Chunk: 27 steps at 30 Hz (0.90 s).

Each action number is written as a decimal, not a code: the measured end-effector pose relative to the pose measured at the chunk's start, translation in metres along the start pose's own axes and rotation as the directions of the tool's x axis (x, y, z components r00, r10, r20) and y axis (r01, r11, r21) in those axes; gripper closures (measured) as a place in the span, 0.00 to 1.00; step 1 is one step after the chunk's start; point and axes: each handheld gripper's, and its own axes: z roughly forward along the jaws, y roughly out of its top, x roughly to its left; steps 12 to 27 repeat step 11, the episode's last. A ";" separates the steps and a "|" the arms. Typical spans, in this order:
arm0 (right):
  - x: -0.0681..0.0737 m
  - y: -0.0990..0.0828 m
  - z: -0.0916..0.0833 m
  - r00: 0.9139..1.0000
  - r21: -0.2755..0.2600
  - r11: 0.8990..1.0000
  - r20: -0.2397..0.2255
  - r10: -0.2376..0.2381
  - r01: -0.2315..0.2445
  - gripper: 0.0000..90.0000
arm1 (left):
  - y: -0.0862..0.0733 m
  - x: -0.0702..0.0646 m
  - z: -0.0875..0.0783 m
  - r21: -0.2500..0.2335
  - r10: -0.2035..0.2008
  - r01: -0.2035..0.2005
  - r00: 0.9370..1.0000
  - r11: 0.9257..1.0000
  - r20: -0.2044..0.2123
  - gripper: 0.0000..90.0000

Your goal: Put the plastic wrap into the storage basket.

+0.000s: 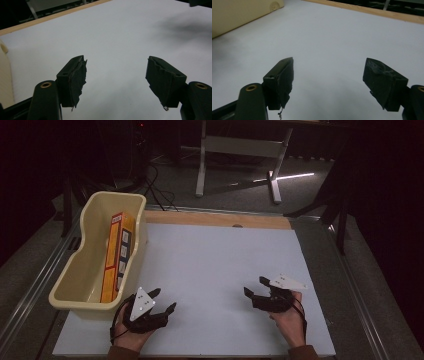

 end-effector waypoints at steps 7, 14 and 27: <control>-0.003 -0.021 -0.028 0.998 -0.016 1.000 0.054 -0.021 0.021 0.24 | 0.000 0.000 0.001 0.001 -0.001 0.001 1.000 1.000 0.001 0.36; -0.008 -0.023 -0.032 0.998 -0.027 0.999 0.056 -0.024 0.025 0.23 | 0.001 0.000 0.003 0.007 0.004 -0.004 1.000 1.000 0.001 0.36; -0.008 -0.023 -0.032 0.998 -0.027 0.999 0.056 -0.024 0.025 0.23 | 0.001 0.000 0.003 0.007 0.004 -0.004 1.000 1.000 0.001 0.36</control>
